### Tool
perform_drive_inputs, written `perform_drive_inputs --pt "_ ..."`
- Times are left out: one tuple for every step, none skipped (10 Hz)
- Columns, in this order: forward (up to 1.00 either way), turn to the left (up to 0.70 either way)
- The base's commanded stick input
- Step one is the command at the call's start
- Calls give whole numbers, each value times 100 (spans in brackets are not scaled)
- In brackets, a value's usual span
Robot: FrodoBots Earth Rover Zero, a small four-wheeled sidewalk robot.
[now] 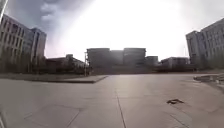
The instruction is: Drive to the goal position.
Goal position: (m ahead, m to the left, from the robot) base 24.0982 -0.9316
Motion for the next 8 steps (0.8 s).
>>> perform_drive_inputs --pt "100 0" --pt "100 0" --pt "100 0" --pt "100 0" --pt "100 0" --pt "100 0" --pt "100 0" --pt "100 0"
